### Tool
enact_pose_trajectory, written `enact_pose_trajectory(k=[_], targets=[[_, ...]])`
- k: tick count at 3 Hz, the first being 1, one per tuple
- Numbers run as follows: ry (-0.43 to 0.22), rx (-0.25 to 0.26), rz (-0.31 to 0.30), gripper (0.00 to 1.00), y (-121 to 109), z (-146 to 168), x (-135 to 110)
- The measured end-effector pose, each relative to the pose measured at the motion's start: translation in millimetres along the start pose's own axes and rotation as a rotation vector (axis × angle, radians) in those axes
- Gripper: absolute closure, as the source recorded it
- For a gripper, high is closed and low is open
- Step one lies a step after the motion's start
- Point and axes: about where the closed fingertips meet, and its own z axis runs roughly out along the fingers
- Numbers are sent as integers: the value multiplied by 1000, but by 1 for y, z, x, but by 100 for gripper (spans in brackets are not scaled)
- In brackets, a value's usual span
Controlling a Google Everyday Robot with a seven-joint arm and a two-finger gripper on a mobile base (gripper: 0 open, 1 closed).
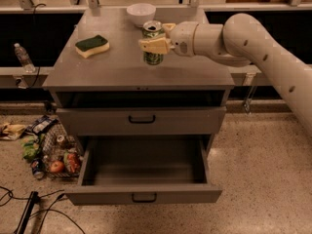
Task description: Place green can into middle drawer
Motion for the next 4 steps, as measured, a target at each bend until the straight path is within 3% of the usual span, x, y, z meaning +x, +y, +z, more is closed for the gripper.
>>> enact_pose_trajectory(k=[1,2,3,4], targets=[[-17,-38,1,100,44,-49,-12],[11,-78,69,100,101,-78,4],[-19,-132,118,100,171,-92,48],[-24,-139,109,100,177,-90,51]])
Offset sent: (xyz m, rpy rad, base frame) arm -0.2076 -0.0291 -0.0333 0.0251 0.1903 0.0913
